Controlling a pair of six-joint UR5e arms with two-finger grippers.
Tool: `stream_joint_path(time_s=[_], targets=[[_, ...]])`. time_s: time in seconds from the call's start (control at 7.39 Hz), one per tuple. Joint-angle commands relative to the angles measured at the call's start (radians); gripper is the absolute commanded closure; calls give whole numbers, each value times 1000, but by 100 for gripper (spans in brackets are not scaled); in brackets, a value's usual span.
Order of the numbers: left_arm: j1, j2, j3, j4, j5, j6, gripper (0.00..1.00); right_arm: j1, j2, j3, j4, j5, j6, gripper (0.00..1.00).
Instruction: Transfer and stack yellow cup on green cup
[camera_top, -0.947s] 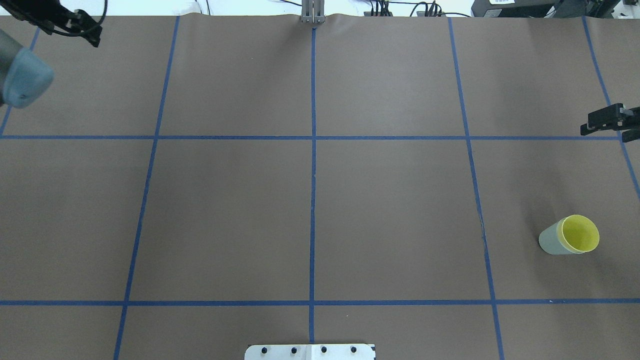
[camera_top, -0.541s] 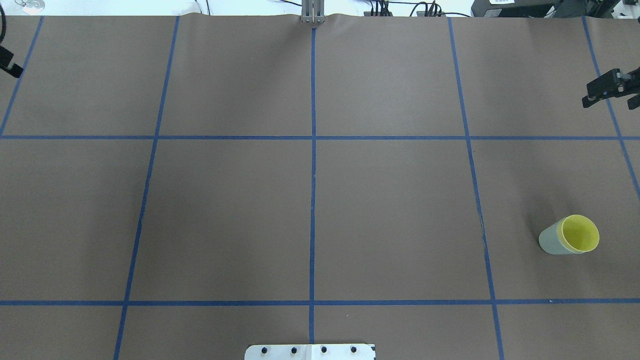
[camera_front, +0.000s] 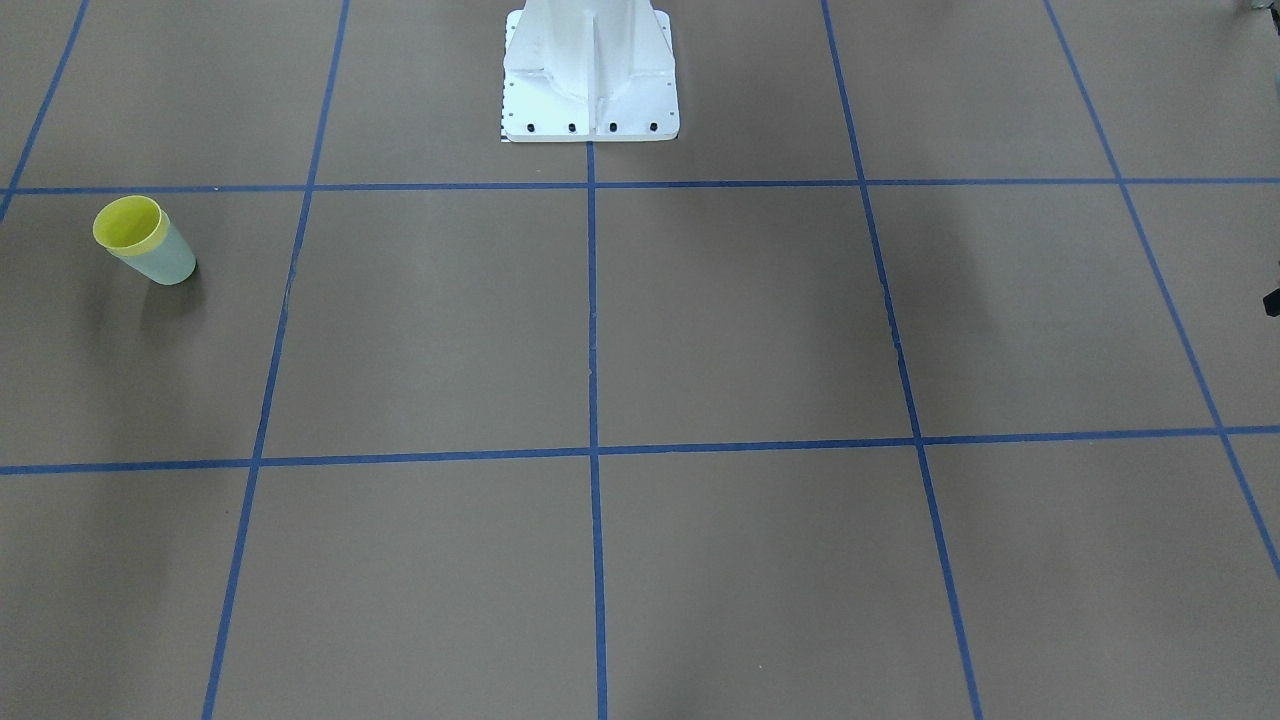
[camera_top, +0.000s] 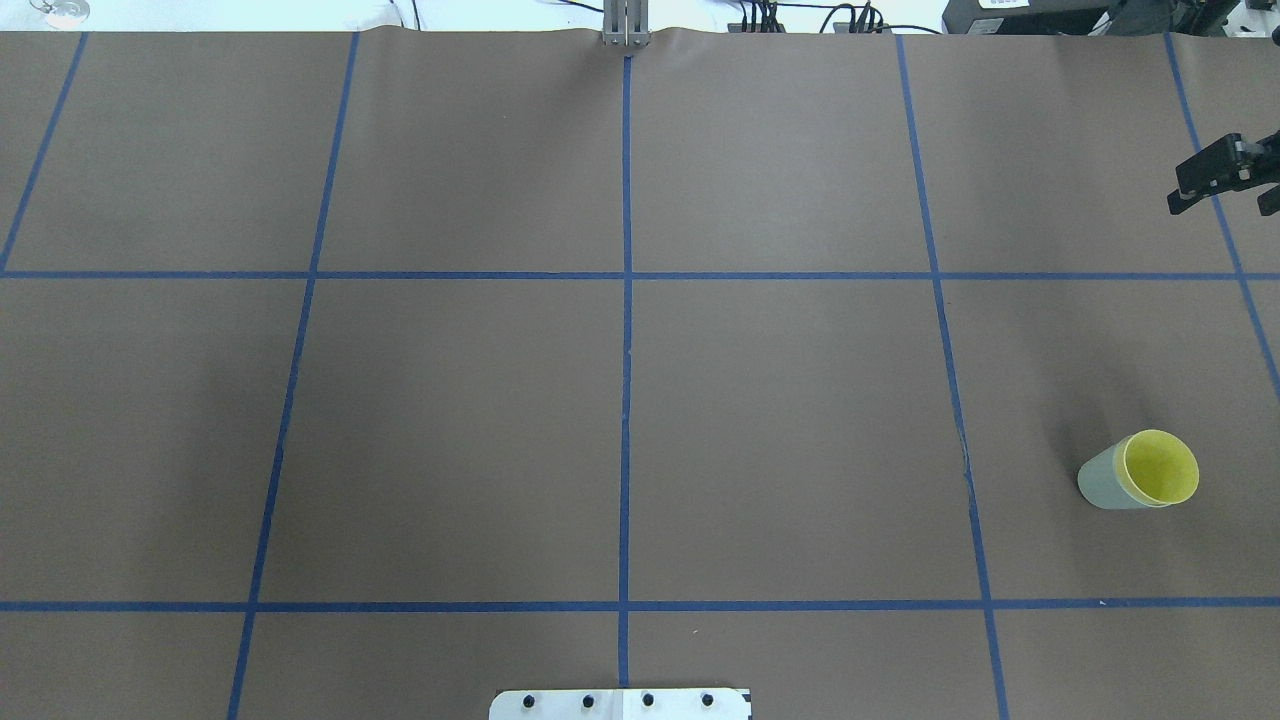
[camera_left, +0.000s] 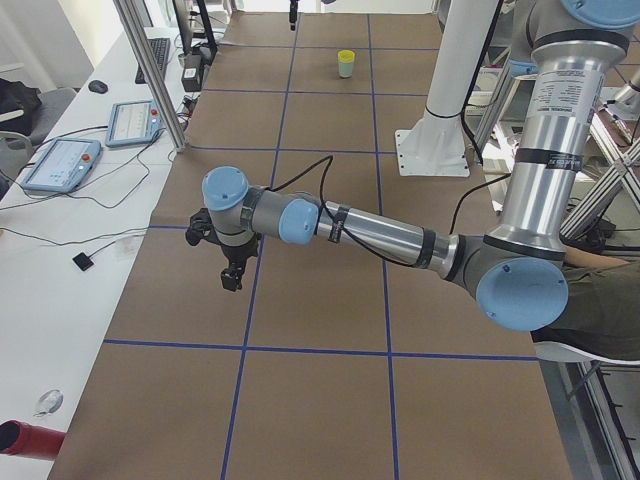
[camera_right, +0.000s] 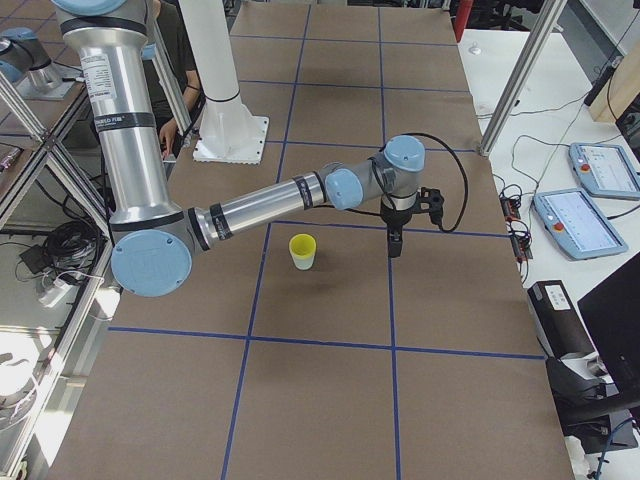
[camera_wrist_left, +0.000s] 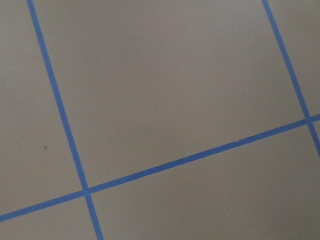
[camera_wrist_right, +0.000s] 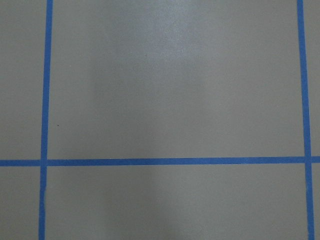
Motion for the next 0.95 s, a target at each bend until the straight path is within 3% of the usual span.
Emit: stream_joint_path(time_s=[0.0,0.14,0.81], targets=[[-27,11,2,3,47,1,0,1,10,11,-2,3,-36,0],[-25,14,-7,5,118,1,0,4,9,1,-2,-4,-74,0],[-48,17,-89,115,43,1,0,35,-38,8,1,35,-128,0]])
